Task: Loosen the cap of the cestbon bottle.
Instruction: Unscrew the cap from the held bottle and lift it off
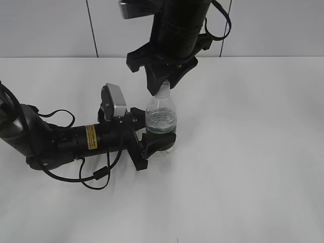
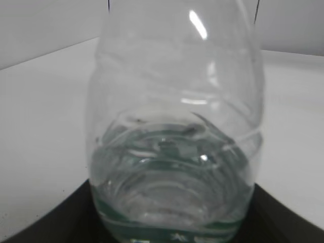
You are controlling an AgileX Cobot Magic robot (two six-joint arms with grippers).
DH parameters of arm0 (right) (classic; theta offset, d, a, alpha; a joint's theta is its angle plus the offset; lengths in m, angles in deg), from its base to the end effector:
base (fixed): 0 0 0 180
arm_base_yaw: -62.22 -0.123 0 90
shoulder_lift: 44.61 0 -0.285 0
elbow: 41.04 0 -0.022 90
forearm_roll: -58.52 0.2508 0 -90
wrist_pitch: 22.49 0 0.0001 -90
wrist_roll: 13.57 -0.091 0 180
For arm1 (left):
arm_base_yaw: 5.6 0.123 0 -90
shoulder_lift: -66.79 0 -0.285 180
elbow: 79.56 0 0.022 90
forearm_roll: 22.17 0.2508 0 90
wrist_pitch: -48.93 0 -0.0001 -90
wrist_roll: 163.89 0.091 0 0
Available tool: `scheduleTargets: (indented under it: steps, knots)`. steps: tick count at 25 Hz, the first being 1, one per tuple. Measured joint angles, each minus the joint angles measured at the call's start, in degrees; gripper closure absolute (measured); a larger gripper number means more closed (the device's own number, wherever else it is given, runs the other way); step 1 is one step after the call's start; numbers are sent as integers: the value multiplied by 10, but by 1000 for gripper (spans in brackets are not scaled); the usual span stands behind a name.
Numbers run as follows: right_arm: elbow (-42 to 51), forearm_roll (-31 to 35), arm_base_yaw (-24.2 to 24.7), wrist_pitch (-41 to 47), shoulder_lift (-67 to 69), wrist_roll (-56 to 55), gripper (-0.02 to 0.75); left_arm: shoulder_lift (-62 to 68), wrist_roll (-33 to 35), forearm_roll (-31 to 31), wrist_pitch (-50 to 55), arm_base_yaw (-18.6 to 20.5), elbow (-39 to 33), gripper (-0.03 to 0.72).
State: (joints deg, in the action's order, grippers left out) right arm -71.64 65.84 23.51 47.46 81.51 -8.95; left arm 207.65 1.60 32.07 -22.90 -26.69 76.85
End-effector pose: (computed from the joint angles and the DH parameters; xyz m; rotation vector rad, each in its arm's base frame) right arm 0.3385 0.2853 0.2636 -1.0401 2.7312 0.2849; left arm 0.3160 -0.1971 0.0533 1.0509 1.4854 -0.9415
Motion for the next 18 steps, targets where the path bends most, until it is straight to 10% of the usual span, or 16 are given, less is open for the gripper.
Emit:
scheduleTargets:
  steps: [18]
  knots:
    - [0,-1,0,0,-1,369,439,0,0,2,0,0,0,276]
